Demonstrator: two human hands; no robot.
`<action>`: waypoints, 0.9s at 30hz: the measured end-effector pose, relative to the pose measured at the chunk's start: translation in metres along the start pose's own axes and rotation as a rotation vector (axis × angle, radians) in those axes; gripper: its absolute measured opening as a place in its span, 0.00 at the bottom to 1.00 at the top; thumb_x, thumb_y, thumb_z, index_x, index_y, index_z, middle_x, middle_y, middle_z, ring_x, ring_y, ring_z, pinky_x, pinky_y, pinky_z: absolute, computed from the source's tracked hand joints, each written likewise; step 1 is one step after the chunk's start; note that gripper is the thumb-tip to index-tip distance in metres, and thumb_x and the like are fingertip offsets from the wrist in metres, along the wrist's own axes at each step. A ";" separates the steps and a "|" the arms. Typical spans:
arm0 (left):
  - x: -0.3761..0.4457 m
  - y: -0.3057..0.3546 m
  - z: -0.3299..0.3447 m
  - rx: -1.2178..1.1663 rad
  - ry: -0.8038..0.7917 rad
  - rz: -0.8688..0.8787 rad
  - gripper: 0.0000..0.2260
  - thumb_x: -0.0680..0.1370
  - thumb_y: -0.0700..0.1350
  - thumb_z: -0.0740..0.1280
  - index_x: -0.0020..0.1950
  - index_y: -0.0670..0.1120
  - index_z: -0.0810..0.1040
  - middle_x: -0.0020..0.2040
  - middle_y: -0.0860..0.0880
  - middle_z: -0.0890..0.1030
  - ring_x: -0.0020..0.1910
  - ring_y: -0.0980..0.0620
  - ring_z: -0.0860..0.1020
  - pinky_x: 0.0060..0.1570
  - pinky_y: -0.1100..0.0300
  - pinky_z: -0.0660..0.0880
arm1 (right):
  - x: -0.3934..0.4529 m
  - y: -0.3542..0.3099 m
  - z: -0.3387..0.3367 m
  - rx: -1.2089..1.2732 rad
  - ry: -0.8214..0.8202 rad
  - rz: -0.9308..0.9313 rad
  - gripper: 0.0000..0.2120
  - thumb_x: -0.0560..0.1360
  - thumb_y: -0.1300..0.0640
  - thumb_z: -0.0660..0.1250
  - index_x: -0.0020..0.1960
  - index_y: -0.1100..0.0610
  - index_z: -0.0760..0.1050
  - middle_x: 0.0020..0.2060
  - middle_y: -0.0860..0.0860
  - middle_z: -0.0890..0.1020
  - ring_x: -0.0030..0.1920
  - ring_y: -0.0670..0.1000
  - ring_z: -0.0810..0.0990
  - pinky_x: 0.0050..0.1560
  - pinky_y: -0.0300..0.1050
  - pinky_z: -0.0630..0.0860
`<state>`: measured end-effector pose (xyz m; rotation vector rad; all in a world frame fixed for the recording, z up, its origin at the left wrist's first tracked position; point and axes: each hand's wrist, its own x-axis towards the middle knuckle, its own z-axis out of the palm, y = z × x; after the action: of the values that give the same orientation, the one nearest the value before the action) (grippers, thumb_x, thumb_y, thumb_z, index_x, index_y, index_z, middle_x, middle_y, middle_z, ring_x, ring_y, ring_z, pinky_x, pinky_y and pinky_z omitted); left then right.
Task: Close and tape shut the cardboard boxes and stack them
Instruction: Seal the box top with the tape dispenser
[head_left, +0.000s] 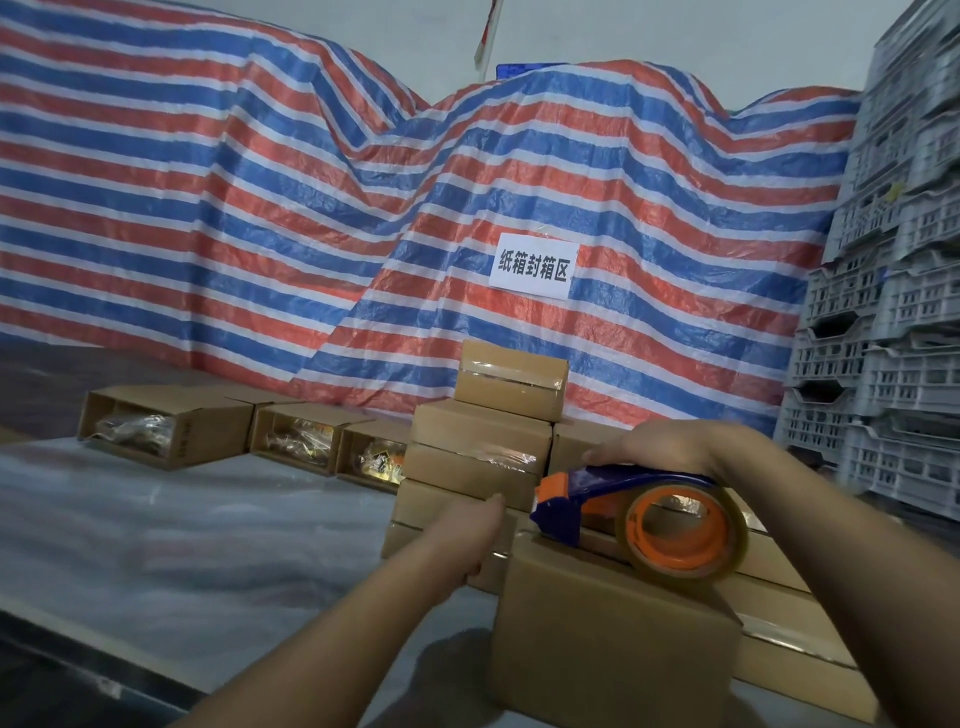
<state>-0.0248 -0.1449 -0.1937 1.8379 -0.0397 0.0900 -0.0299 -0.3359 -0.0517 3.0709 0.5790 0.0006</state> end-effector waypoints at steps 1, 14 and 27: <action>-0.001 0.004 0.001 0.001 -0.058 -0.033 0.14 0.83 0.55 0.56 0.44 0.47 0.71 0.36 0.50 0.68 0.32 0.54 0.64 0.30 0.63 0.61 | -0.001 0.000 -0.001 0.005 -0.023 0.013 0.14 0.85 0.51 0.57 0.66 0.56 0.72 0.55 0.50 0.81 0.54 0.49 0.80 0.43 0.29 0.72; -0.008 0.003 0.006 0.032 -0.237 -0.048 0.13 0.78 0.59 0.63 0.48 0.50 0.74 0.37 0.50 0.69 0.29 0.55 0.62 0.29 0.62 0.57 | 0.004 0.003 -0.007 0.228 -0.174 0.128 0.18 0.84 0.42 0.55 0.51 0.53 0.77 0.32 0.45 0.81 0.30 0.41 0.78 0.36 0.33 0.75; -0.010 0.006 0.005 0.026 -0.257 -0.079 0.11 0.80 0.55 0.61 0.48 0.49 0.76 0.33 0.51 0.70 0.27 0.56 0.64 0.24 0.66 0.57 | -0.050 0.074 -0.008 0.098 -0.068 0.378 0.25 0.77 0.32 0.60 0.53 0.52 0.80 0.46 0.51 0.87 0.47 0.49 0.85 0.57 0.46 0.80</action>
<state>-0.0348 -0.1516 -0.1903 1.8649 -0.1464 -0.2018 -0.0497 -0.4234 -0.0428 3.2062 -0.0097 -0.1296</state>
